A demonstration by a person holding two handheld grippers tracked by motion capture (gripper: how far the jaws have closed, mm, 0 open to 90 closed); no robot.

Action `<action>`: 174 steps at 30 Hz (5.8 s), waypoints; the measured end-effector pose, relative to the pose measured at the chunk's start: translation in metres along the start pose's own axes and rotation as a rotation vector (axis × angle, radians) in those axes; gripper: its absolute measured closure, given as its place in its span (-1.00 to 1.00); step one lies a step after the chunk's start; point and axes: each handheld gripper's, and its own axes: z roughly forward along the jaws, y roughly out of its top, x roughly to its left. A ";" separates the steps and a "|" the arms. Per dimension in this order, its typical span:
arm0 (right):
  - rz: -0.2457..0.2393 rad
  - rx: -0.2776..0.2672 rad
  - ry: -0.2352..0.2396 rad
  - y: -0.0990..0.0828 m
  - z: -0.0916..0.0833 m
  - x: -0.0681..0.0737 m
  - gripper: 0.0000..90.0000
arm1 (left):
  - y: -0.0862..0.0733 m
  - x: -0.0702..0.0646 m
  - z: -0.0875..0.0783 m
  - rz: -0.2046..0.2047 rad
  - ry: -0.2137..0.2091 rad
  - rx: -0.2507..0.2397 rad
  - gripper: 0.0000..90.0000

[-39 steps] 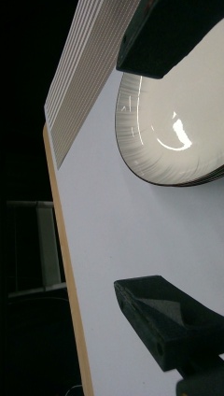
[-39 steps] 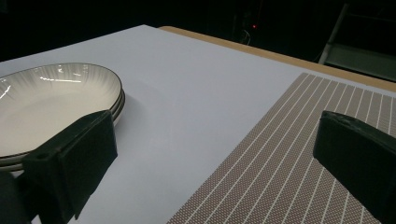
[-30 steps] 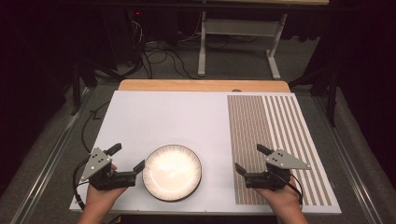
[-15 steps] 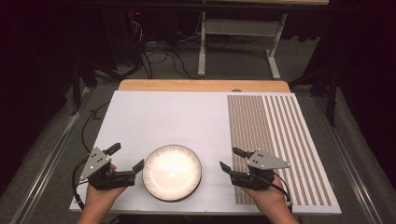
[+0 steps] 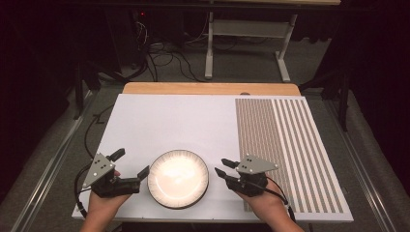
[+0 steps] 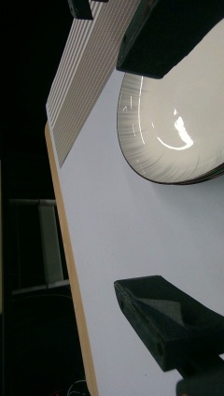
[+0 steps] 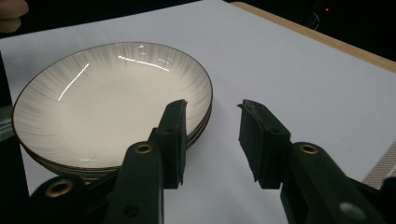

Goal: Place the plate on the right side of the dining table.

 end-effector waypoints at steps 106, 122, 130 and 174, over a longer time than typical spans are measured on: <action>-0.037 0.204 0.236 0.002 0.068 0.030 1.00 | -0.012 0.014 0.010 -0.099 -0.040 0.155 -1.00; -0.057 0.204 0.237 0.003 0.072 0.032 1.00 | -0.018 0.015 0.022 -0.194 -0.134 0.330 -0.72; -0.056 0.202 0.236 0.003 0.072 0.031 1.00 | -0.019 0.017 0.024 -0.242 -0.152 0.380 -0.43; -0.046 0.189 0.217 0.005 0.066 0.030 1.00 | -0.020 0.028 0.018 -0.433 -0.242 0.368 0.61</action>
